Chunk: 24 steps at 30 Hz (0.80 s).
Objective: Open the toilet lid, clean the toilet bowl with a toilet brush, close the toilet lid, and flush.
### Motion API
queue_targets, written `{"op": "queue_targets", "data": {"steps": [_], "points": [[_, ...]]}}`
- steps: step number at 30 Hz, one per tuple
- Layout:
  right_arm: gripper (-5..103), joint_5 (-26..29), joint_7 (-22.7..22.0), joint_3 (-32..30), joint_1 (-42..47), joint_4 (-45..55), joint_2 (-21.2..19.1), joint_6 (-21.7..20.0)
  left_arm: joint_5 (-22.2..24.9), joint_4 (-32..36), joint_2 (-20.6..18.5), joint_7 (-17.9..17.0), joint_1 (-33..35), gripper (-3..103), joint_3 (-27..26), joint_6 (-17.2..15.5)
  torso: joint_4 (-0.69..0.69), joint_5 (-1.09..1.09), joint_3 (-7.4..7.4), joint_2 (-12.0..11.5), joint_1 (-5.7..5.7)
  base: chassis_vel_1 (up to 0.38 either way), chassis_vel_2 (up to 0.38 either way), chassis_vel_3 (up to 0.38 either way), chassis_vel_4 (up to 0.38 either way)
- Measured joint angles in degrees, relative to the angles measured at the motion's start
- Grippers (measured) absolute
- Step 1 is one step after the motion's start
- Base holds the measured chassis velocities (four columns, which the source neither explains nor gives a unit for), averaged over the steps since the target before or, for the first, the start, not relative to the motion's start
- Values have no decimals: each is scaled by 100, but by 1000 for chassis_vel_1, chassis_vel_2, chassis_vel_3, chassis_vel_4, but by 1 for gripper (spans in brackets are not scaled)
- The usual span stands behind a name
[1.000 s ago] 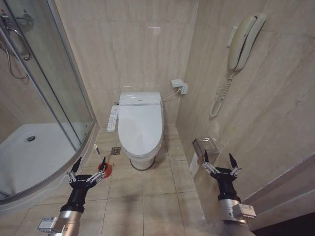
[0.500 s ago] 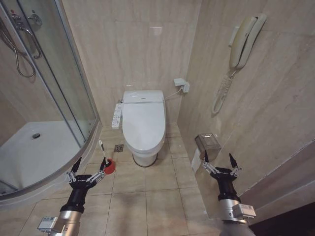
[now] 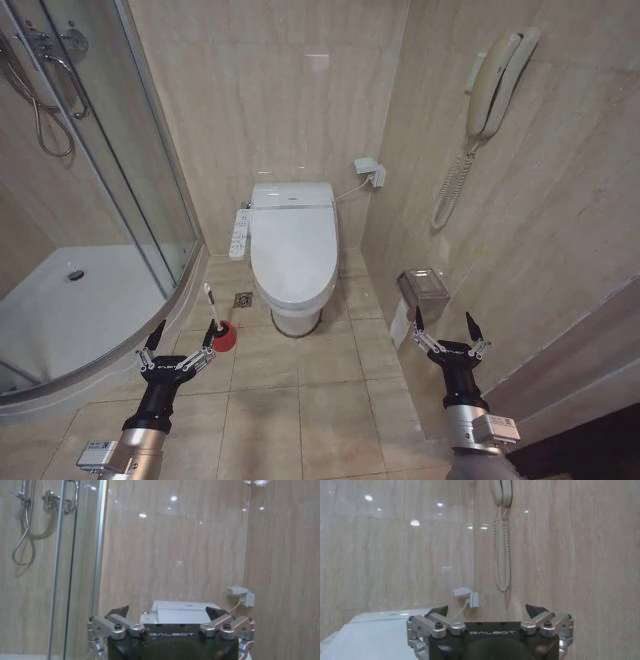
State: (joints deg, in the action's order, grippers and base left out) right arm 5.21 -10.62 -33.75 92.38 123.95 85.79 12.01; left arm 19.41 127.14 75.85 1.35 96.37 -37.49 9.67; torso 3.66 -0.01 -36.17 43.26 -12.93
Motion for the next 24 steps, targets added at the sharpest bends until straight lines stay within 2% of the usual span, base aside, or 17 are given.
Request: {"op": "queue_targets", "data": {"steps": [24], "points": [[100, 0, 0, 0, -1, 0, 0, 0, 0, 0, 0, 0, -1, 100, 0, 0, 0, 1, -1, -1, -3, 5, 1, -1, 0]]}}
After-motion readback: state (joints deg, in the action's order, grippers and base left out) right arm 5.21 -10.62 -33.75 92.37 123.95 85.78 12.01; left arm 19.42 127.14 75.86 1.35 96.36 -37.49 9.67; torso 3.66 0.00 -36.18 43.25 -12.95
